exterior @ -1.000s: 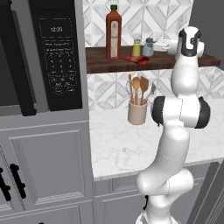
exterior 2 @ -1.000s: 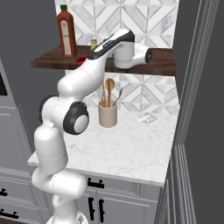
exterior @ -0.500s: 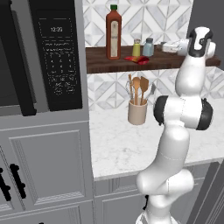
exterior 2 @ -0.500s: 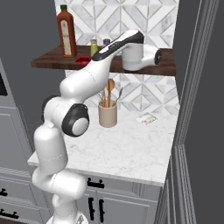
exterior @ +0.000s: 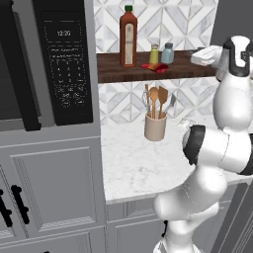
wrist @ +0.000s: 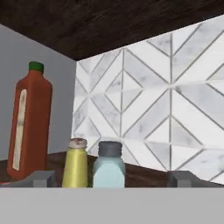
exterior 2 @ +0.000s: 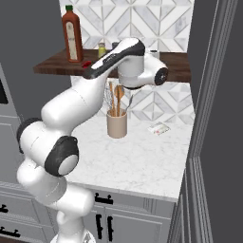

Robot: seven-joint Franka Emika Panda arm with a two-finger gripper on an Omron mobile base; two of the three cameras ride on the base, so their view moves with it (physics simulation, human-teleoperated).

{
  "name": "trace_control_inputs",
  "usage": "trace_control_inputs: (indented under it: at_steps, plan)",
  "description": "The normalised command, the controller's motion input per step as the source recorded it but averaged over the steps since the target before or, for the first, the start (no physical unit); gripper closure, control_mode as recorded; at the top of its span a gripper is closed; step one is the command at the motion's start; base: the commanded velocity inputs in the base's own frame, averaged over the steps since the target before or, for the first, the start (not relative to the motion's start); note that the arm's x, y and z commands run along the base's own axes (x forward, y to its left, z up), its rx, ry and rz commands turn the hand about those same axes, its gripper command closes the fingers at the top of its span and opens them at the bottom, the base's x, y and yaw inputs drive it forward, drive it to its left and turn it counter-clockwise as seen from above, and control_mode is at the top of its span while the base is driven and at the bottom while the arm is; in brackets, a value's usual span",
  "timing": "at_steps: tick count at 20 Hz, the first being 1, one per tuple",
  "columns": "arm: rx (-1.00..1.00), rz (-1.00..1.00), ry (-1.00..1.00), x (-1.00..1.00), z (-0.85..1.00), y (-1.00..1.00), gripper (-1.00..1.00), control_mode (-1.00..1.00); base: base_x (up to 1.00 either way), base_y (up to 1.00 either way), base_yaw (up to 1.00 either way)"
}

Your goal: Put the shaker and condiment bottle from the counter next to their counterparts in the cabinet.

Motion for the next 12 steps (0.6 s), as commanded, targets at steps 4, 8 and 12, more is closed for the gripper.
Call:
trace_control_inputs:
  at_steps: [4,8,12]
  plan:
    - [0.06,-0.67,-0.23,-0.96,0.0,0.19,-1.0,-1.0,0.0,0.0,0.0]
    - [0.0,-0.49,-0.07,-1.0,0.14,0.02,-1.0,-1.0,0.0,0.0,0.0]
    - [-0.04,-0.24,0.0,-1.0,0.32,-0.26,-1.0,-1.0,0.0,0.0,0.0]
